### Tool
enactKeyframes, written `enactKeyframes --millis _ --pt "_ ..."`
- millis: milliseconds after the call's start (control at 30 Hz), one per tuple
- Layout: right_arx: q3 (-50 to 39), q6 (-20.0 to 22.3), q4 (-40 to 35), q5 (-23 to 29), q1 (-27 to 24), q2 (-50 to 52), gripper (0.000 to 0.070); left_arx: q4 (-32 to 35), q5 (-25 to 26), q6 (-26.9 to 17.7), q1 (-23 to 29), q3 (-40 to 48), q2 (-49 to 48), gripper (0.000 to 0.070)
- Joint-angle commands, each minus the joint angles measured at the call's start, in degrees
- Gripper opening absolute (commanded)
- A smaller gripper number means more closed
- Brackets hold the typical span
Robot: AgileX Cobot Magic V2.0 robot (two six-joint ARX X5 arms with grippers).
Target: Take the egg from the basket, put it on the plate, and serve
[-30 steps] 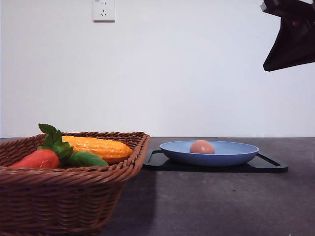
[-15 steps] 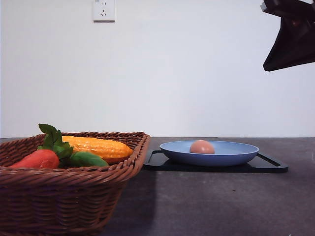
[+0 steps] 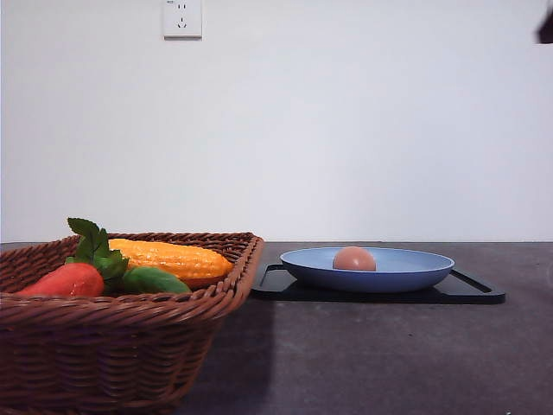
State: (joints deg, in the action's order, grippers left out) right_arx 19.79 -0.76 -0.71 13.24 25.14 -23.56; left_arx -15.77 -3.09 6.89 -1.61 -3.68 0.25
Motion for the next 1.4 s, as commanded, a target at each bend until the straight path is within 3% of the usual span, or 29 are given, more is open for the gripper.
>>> enactKeyframes --millis 0,267,600,867,933,1367 --pt "-3.11 1.22 -1.38 -0.38 -2.47 3.54 0.0000 -0.87 -0.09 0.24 0.09 1.40 -0.09 0.0000" --pt "-14.02 1.21 -2.27 -9.13 -14.13 16.77 0.0000 -0.87 -0.11 0.25 0.09 1.40 -0.09 0.0000" --pt "-19.30 1.26 0.86 -19.71 -19.42 22.89 0.0000 -0.87 -0.11 0.23 0.09 1.40 -0.09 0.0000" --pt "-19.24 -0.34 10.75 -20.00 -20.02 23.30 0.0000 -0.87 -0.11 0.23 0.09 1.40 -0.09 0.0000" --pt "-19.15 -1.85 10.17 -19.84 -19.98 23.25 0.0000 -0.89 -0.11 0.23 0.09 1.40 -0.09 0.0000" --pt "-19.13 -1.80 9.53 -19.15 -19.99 23.35 0.0000 -0.90 -0.10 0.23 0.09 1.40 -0.09 0.0000"
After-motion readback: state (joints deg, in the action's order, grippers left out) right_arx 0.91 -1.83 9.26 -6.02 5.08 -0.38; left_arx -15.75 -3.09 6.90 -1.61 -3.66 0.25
